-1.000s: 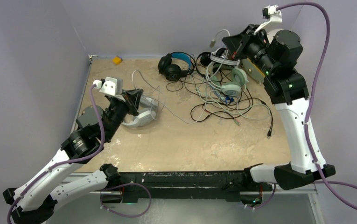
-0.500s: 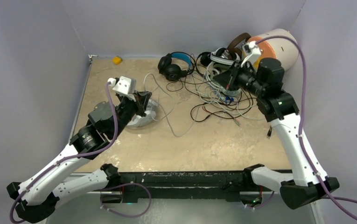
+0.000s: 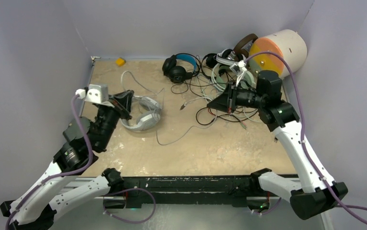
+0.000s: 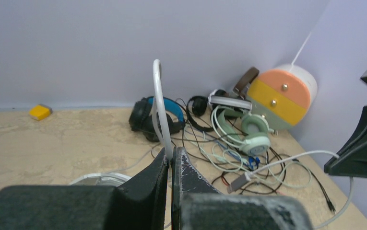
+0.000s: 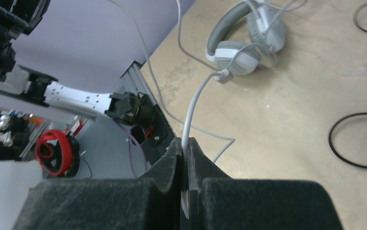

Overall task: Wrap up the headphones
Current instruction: Untie the headphones cable at the center of the board.

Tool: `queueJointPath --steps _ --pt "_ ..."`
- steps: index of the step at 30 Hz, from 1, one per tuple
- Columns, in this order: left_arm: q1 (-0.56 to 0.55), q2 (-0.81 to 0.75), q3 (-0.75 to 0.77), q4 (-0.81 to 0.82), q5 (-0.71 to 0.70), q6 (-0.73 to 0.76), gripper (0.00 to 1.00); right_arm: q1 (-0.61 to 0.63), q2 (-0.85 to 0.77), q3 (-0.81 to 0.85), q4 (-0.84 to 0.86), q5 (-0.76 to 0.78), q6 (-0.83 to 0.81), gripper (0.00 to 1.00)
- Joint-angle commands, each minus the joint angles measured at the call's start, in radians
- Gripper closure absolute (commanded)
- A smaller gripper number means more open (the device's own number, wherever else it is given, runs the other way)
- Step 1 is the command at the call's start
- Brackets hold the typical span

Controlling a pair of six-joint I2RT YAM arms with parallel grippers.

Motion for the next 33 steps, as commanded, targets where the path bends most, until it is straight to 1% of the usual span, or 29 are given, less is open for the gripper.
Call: queueJointPath --steps 1,4,7,13,17,21,23,26,28,29,33 --pt "0.003 -0.029 0.024 0.046 -0.079 0.05 1.0 0.07 0.081 0.055 0.115 -0.085 0.032 1.0" --pt "0.003 -0.023 0.032 0.031 -0.078 0.051 1.0 0.142 0.152 0.105 0.142 -0.027 0.028 1.0" --pt "0.004 -0.014 0.032 0.023 -0.075 0.049 1.0 0.151 0.216 0.095 0.187 0.065 0.049 1.0" --pt "0.003 -0.012 0.032 0.02 -0.07 0.062 1.0 0.15 0.407 0.051 0.154 0.303 0.029 1.0" --pt "0.003 -0.017 0.029 0.02 -0.071 0.069 1.0 0.149 0.534 0.027 0.138 0.332 0.038 1.0" --pt "0.003 -0.022 0.027 0.019 -0.058 0.069 1.0 0.149 0.623 0.015 0.137 0.418 0.046 1.0" --pt "0.004 -0.019 0.023 0.018 -0.047 0.068 1.0 0.149 0.655 0.027 0.101 0.499 0.049 1.0" --pt "0.003 -0.008 0.016 0.013 -0.033 0.059 1.0 0.145 0.688 0.049 0.023 0.687 0.094 1.0" --pt "0.003 0.003 0.013 0.008 -0.018 0.049 1.0 0.13 0.691 0.05 -0.015 0.78 0.124 1.0" --pt "0.002 0.009 0.011 0.006 -0.008 0.042 1.0 0.112 0.687 0.04 -0.015 0.796 0.14 1.0" --pt "0.003 0.03 -0.001 0.011 0.026 0.016 1.0 -0.003 0.654 -0.05 0.045 0.761 0.18 1.0"
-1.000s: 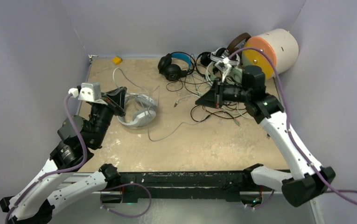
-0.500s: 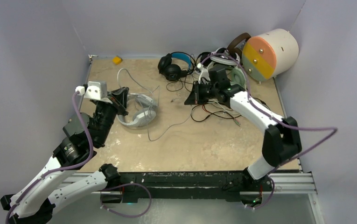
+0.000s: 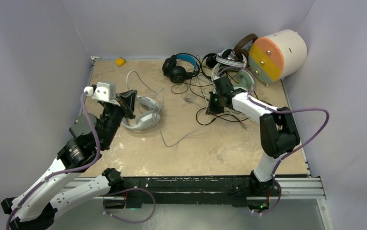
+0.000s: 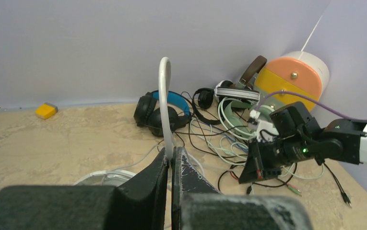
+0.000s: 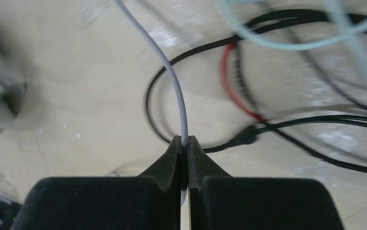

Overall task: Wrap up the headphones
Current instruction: Untie the headphones cable at the center of the board.

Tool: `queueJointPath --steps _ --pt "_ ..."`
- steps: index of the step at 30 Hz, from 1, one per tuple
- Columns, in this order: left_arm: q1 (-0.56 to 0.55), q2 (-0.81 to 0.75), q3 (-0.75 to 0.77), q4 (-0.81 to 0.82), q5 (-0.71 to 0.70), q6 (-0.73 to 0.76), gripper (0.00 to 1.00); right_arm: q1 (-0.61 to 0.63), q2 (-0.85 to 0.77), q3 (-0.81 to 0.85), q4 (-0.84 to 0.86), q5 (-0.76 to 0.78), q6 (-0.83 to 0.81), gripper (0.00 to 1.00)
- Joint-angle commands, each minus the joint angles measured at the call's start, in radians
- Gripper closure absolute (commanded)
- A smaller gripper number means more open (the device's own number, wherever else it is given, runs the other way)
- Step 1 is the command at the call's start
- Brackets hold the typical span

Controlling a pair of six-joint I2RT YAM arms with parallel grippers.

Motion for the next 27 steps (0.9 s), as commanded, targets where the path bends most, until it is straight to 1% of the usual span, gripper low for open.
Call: queueJointPath --steps 1,6,9,11,13,16,20,22,24,27 --pt "0.003 0.029 -0.007 0.011 0.06 -0.033 1.0 -0.149 -0.06 -0.074 0.015 0.091 0.074 1.0" --pt "0.003 0.066 -0.035 0.028 0.127 -0.071 1.0 -0.281 -0.132 -0.148 0.019 0.168 0.158 1.0" --pt "0.004 0.089 -0.038 0.032 0.145 -0.08 1.0 -0.293 -0.208 -0.188 0.079 0.185 0.133 1.0" --pt "0.003 0.094 -0.031 0.028 0.141 -0.079 1.0 -0.287 -0.241 -0.189 0.135 0.137 0.053 1.0" --pt "0.004 0.087 -0.025 0.03 0.126 -0.077 1.0 -0.275 -0.245 -0.173 0.159 -0.003 -0.005 1.0" --pt "0.003 0.068 -0.025 0.036 0.103 -0.074 1.0 -0.215 -0.21 -0.115 0.156 -0.173 -0.07 1.0" --pt "0.004 0.044 -0.029 0.035 0.071 -0.063 1.0 -0.045 -0.122 0.012 0.097 -0.278 -0.153 1.0" --pt "0.004 0.035 -0.026 0.033 0.057 -0.056 1.0 0.038 -0.075 0.067 0.092 -0.314 -0.162 1.0" --pt "0.004 0.029 -0.023 0.029 0.052 -0.053 1.0 0.072 -0.029 0.083 0.116 -0.342 -0.146 1.0" --pt "0.004 0.024 -0.017 0.018 0.053 -0.051 1.0 0.078 0.045 0.097 0.147 -0.365 -0.106 1.0"
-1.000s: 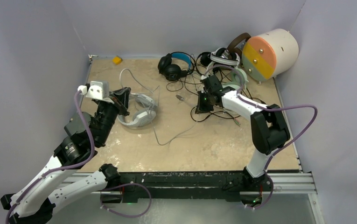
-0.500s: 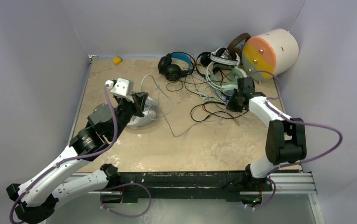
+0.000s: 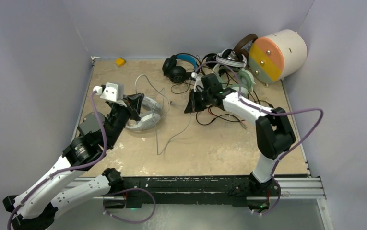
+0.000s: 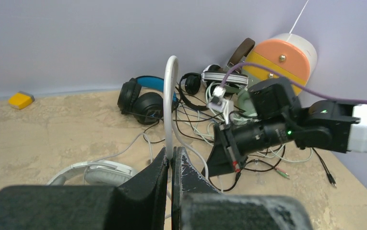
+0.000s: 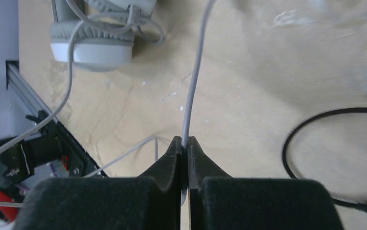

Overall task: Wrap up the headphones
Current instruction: Untie the headphones cable at the center of the board.

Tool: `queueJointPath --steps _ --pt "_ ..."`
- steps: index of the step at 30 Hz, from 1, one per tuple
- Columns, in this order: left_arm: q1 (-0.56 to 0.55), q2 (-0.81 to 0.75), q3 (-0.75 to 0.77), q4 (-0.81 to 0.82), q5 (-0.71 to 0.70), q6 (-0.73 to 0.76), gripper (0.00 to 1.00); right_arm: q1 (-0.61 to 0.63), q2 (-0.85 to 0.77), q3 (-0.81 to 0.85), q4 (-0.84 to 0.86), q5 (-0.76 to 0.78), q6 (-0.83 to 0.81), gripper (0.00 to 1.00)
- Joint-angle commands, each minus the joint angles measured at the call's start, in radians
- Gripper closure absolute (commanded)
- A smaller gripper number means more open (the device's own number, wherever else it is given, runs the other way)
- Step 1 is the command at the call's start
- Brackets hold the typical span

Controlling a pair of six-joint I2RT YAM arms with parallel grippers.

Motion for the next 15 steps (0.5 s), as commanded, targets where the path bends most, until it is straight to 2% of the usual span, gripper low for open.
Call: queueJointPath --steps 1,6,12,15 --pt "0.003 -0.008 0.019 0.02 -0.019 0.013 1.0 -0.004 0.095 0.043 0.008 -0.084 0.008 1.0" --pt "0.003 -0.005 0.009 0.017 -0.016 0.015 1.0 -0.004 0.264 0.099 -0.087 0.038 0.03 1.0" --pt "0.004 -0.002 0.003 0.014 -0.009 0.014 1.0 -0.031 0.291 0.065 -0.173 0.325 0.089 1.0" --pt "0.004 0.009 -0.003 0.017 0.007 0.008 1.0 -0.135 0.243 -0.051 -0.122 0.275 0.111 1.0"
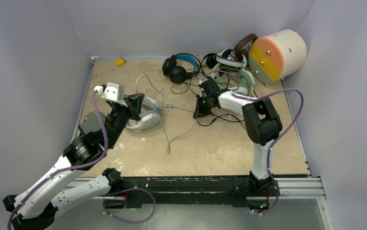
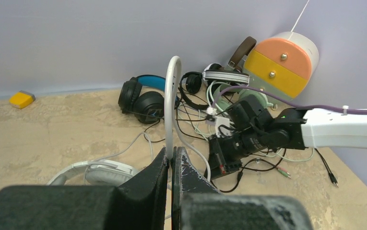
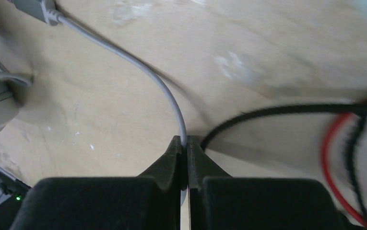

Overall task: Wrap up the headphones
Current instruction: Untie the headphones cable at the center of the board.

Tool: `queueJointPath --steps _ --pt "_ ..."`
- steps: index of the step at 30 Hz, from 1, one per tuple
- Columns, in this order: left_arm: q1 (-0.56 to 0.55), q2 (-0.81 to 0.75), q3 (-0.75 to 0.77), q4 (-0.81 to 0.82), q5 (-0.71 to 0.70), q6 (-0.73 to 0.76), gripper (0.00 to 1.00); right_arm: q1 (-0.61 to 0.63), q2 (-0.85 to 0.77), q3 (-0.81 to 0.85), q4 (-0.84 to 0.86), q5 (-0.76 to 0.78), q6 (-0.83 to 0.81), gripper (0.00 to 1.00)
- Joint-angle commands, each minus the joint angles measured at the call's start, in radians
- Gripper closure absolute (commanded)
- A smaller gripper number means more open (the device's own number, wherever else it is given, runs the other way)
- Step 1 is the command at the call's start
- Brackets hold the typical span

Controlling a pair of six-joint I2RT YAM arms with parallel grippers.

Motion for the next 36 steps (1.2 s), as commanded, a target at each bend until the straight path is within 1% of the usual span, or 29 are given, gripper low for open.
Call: queueJointPath --steps 1,2,4,7,10,13,17,21,24,26,29,30,32,33,34,35,36 --pt "0.004 0.013 -0.005 0.02 0.018 0.004 1.0 -0.157 -0.049 -0.16 -0.042 0.093 0.028 1.0" --pt "0.004 0.021 -0.011 0.023 0.025 -0.002 1.0 -0.209 -0.073 -0.2 -0.017 0.062 0.031 1.0" --pt "0.004 0.035 -0.022 0.033 0.042 -0.019 1.0 -0.305 -0.131 -0.271 0.004 0.064 0.041 1.0" --pt "0.003 0.064 -0.046 0.064 0.098 -0.066 1.0 -0.429 -0.259 -0.37 0.018 0.168 0.121 1.0" --pt "0.003 0.11 -0.073 0.098 0.212 -0.137 1.0 -0.456 -0.373 -0.428 0.052 0.237 0.158 1.0" --pt "0.003 0.163 -0.097 0.123 0.293 -0.189 1.0 -0.453 -0.431 -0.423 0.083 0.249 0.11 1.0" --pt "0.004 0.226 -0.108 0.123 0.315 -0.216 1.0 -0.424 -0.473 -0.386 0.073 0.153 0.047 1.0" --pt "0.003 0.259 -0.136 0.15 0.343 -0.229 1.0 -0.33 -0.544 -0.337 0.043 0.12 -0.039 1.0" --pt "0.002 0.284 -0.166 0.172 0.38 -0.231 1.0 -0.257 -0.597 -0.309 0.037 0.047 -0.102 1.0" --pt "0.004 0.309 -0.188 0.179 0.39 -0.234 1.0 -0.214 -0.618 -0.3 0.033 -0.017 -0.127 1.0" --pt "0.004 0.342 -0.212 0.178 0.378 -0.246 0.99 -0.183 -0.651 -0.307 0.021 -0.055 -0.139 1.0" --pt "0.004 0.353 -0.22 0.181 0.384 -0.244 0.97 -0.176 -0.658 -0.313 0.013 -0.052 -0.14 1.0" --pt "0.003 0.38 -0.224 0.17 0.393 -0.243 0.89 -0.174 -0.67 -0.323 -0.004 -0.024 -0.138 1.0" --pt "0.002 0.394 -0.221 0.149 0.392 -0.244 0.79 -0.174 -0.674 -0.329 -0.014 -0.002 -0.138 1.0" --pt "0.004 0.407 -0.215 0.123 0.383 -0.251 0.64 -0.174 -0.677 -0.33 -0.025 0.026 -0.139 1.0" --pt "0.003 0.424 -0.19 0.077 0.369 -0.269 0.49 -0.173 -0.678 -0.329 -0.04 0.053 -0.14 0.98" --pt "0.003 0.445 -0.156 0.014 0.355 -0.282 0.41 -0.174 -0.677 -0.323 -0.058 0.082 -0.141 0.89"
